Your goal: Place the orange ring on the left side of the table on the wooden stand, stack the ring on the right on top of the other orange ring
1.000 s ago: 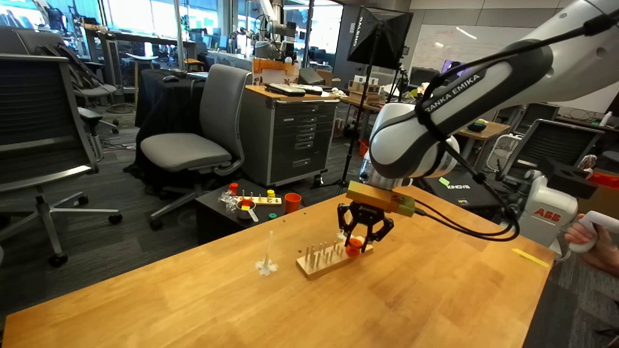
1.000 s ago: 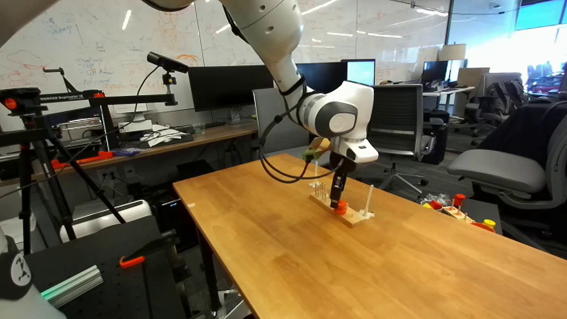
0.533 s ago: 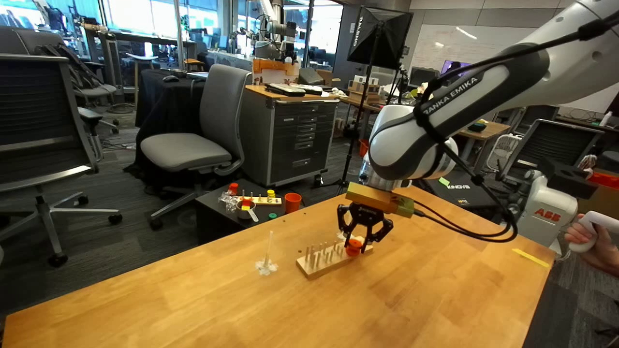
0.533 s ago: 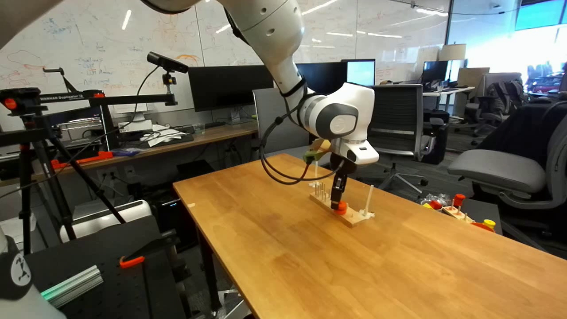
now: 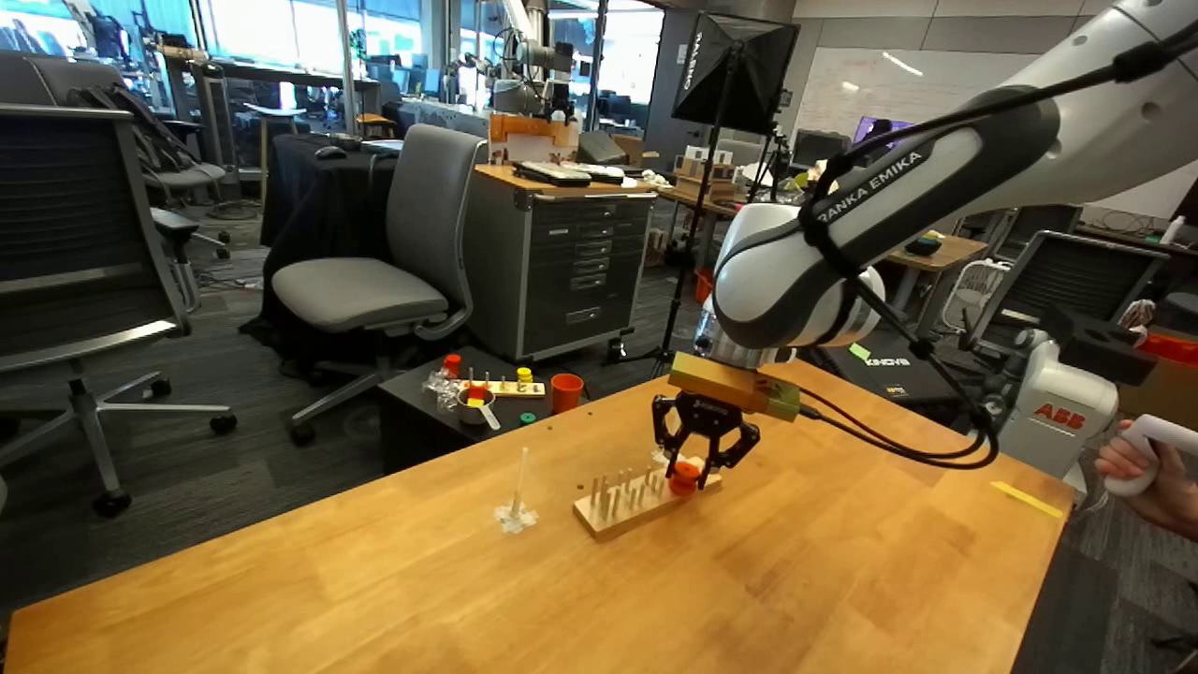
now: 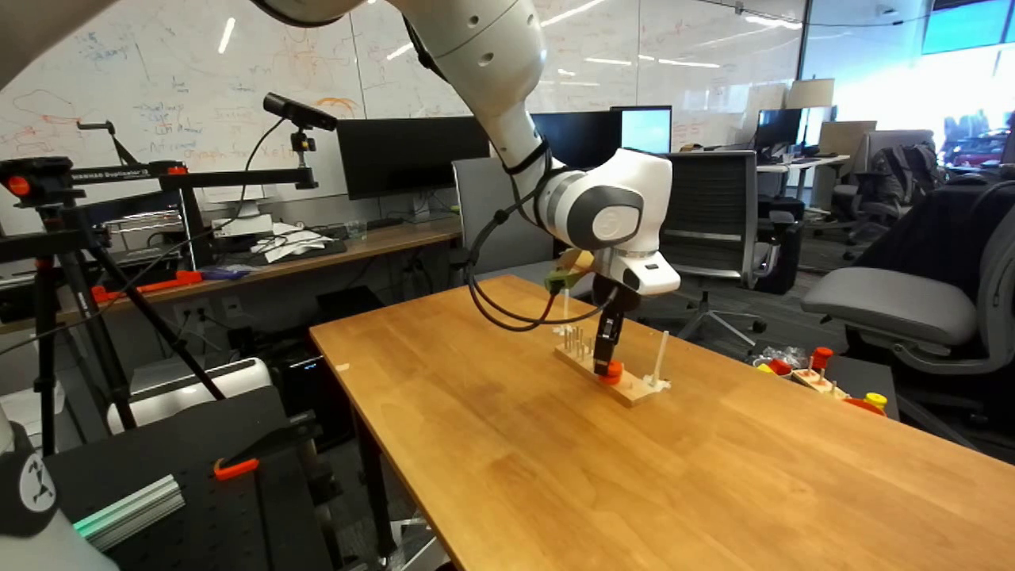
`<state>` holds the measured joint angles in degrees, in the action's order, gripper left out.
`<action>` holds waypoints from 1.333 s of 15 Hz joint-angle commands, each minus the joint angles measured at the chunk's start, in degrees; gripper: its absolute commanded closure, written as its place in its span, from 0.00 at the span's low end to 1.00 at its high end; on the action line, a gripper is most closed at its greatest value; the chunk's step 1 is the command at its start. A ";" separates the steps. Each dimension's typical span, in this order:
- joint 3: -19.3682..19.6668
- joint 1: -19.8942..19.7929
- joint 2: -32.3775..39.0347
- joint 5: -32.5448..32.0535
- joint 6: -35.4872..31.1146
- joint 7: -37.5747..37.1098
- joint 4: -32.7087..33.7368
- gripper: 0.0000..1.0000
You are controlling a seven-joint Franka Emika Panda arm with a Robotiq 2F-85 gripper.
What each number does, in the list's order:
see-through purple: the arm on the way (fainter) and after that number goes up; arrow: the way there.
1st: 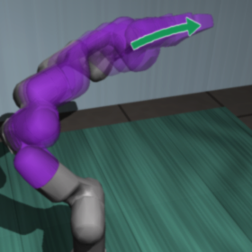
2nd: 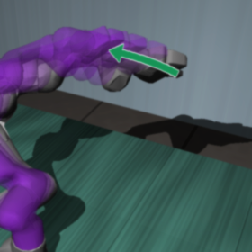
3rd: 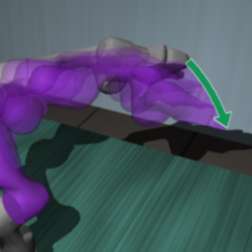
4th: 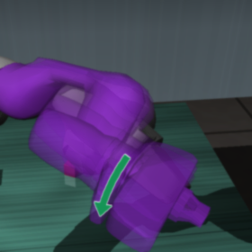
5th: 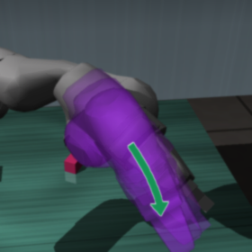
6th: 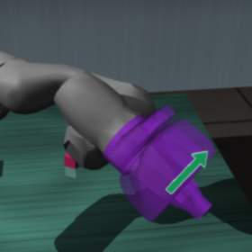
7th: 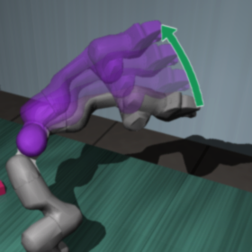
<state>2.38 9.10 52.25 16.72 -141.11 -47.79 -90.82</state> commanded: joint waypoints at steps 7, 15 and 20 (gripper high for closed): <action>0.01 -0.24 0.97 -0.61 1.54 -1.18 1.67 0.19; 0.29 -0.29 -0.69 -0.81 1.71 -0.96 0.45 0.00; 1.06 -0.21 -6.36 -1.56 1.88 -0.46 -2.35 0.00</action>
<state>2.99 8.88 50.86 16.55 -140.93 -47.83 -90.85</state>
